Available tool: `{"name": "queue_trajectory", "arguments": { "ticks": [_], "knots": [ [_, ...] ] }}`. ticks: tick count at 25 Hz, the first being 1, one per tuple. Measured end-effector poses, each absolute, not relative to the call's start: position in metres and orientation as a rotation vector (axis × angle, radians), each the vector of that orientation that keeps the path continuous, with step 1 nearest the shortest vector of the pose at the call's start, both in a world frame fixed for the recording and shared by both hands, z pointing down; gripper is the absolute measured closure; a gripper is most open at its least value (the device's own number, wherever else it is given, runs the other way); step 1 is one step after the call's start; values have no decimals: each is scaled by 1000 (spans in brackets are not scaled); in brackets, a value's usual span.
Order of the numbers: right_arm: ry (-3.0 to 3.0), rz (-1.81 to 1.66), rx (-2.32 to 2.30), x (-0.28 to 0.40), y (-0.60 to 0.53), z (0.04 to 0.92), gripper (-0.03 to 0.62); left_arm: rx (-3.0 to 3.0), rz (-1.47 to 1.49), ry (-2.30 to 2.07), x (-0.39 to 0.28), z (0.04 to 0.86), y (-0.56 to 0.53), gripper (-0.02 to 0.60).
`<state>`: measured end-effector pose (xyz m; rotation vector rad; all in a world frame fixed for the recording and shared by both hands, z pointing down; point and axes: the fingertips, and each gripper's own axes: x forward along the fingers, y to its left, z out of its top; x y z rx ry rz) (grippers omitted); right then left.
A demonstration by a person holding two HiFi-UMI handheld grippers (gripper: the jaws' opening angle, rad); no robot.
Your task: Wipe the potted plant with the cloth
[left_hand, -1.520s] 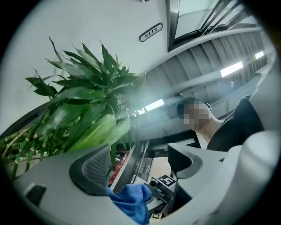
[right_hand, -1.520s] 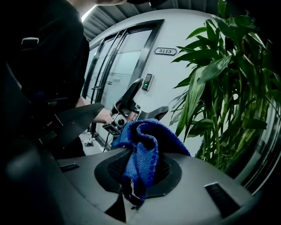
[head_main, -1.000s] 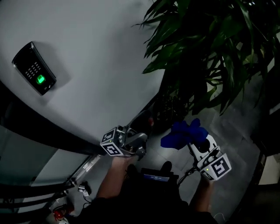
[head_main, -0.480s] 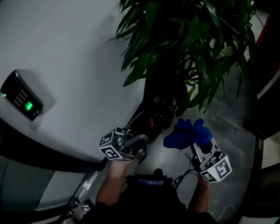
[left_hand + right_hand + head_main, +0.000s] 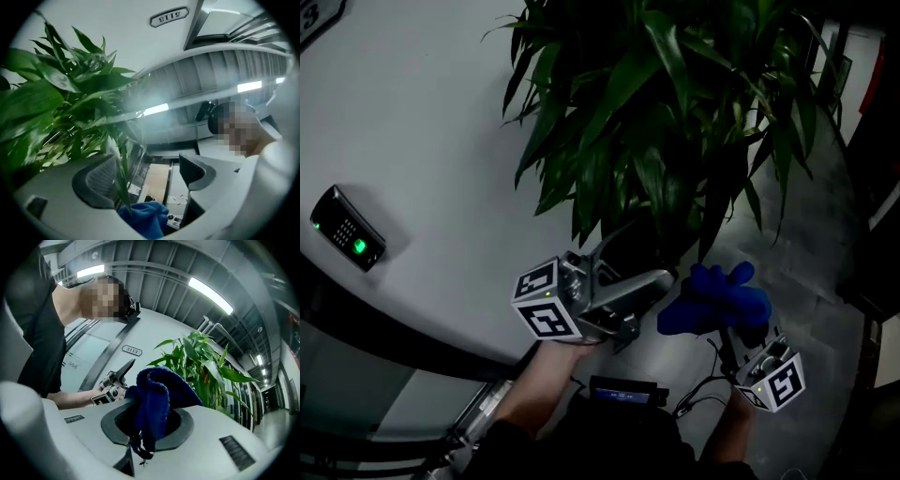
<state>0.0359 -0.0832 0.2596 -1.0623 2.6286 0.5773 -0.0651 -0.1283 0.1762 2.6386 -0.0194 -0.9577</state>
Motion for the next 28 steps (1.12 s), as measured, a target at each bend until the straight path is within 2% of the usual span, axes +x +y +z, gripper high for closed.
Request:
{"name": "queue_trajectory", "arguments": {
  "ticks": [5, 13, 20, 22, 25, 28],
  "knots": [
    [2617, 580, -1023, 81, -92, 256, 519, 2529, -976, -180, -36, 191, -165, 163],
    [2621, 589, -1005, 118, -100, 261, 519, 2591, -918, -541, -41, 205, -199, 164],
    [2583, 640, -1054, 121, -98, 248, 519, 2685, -889, -334, -31, 172, -199, 171],
    [2572, 657, -1058, 120, -98, 241, 519, 2668, -895, -269, -30, 168, -200, 218],
    [2572, 696, -1058, 115, -100, 233, 519, 2613, -892, -218, -30, 175, -204, 408],
    [2572, 731, -1080, 105, -108, 214, 519, 2604, -853, -219, -28, 190, -205, 539]
  ]
}}
